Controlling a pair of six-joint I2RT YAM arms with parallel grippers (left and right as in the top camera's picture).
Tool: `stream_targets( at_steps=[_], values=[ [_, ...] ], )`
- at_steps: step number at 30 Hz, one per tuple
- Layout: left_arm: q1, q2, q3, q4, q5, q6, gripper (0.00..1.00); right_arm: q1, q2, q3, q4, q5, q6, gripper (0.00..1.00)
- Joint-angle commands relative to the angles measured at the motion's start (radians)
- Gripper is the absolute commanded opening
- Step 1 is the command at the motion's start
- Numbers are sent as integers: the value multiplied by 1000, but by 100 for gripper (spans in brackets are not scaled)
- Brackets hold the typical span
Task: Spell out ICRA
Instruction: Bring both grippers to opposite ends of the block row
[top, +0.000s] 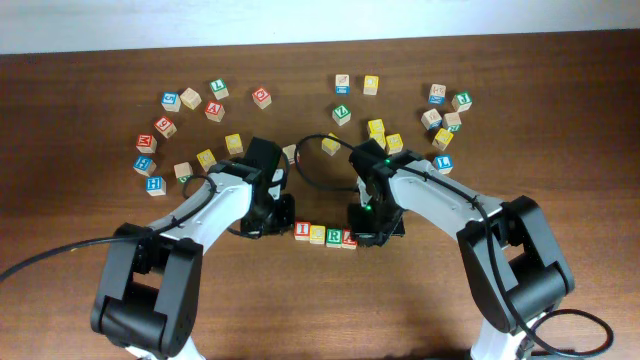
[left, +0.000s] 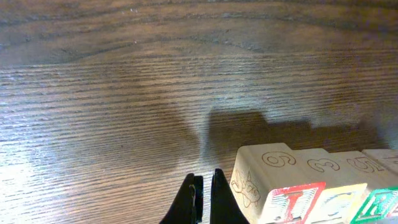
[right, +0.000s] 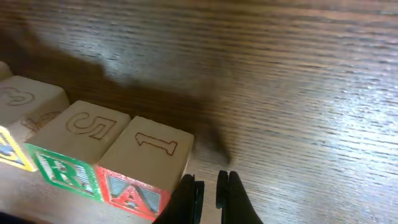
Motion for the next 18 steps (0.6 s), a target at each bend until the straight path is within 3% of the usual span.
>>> stream_targets(
  at_steps=[1,18],
  values=[
    [-17,13,-8,-3,23,-10,0,7,5,-3,23,-31,8,4],
    [-48,12,-8,-54,-18,-10,0,6,5,-3,76,-37,8,4]
  ],
)
